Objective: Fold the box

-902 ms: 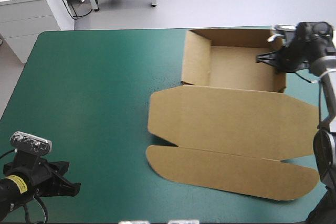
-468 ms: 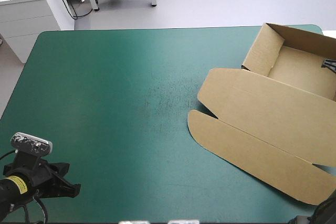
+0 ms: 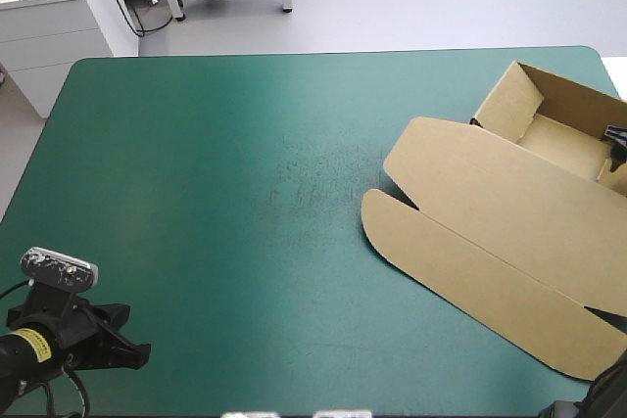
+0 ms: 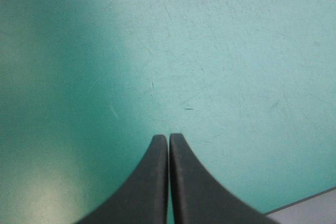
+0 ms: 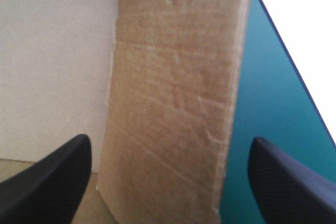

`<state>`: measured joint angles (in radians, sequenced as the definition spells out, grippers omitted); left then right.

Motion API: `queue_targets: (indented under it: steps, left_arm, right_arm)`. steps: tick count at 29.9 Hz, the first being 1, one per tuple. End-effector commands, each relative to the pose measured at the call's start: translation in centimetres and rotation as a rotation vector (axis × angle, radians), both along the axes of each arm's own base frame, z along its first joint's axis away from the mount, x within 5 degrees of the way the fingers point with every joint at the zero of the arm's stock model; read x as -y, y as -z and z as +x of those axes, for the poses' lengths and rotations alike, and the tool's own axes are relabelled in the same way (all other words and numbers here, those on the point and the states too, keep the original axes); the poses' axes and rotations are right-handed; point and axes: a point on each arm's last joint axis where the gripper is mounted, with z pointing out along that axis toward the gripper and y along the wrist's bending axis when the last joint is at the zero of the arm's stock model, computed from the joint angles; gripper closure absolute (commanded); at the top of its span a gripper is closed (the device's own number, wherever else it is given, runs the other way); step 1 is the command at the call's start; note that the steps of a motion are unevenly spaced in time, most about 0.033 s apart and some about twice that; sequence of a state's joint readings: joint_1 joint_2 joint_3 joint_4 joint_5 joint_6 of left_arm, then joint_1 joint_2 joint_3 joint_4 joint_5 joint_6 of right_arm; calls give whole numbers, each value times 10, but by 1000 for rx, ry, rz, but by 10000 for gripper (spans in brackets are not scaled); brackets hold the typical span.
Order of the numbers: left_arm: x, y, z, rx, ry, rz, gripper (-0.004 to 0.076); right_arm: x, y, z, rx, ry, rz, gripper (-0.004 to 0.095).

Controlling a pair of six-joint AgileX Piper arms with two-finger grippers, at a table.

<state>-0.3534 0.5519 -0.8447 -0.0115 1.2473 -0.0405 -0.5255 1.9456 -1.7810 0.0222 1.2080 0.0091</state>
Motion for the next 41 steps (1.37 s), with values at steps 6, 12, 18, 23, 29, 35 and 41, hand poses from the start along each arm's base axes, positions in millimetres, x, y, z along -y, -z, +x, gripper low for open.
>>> queue_targets:
  steps: [6, 12, 18, 23, 29, 35, 41]
  left_arm:
    - [0, -6, 2, 25, 0, 4, 732]
    - [1, -7, 2, 33, 3, -8, 732]
    - [1, -7, 3, 37, 2, -7, 732]
    - [1, -9, 2, 56, 2, -14, 732]
    - [-6, -20, -18, 237, 3, -85, 732]
    - [-18, -26, -48, 388, 12, -128, 732]
    - [-24, -22, -65, 454, 25, -133, 732]
  right_arm:
    - [-25, -65, -18, 190, -64, 55, 73]
    - [-83, -132, -46, 429, -239, 111, 462]
    - [-169, -186, -77, 593, -526, 88, 908]
    - [-224, -204, -106, 624, -727, 22, 908]
    - [-251, -196, -158, 707, -838, -6, 908]
    - [-244, -166, -207, 857, -803, -70, 908]
    - [-238, -127, -250, 916, -780, -99, 908]
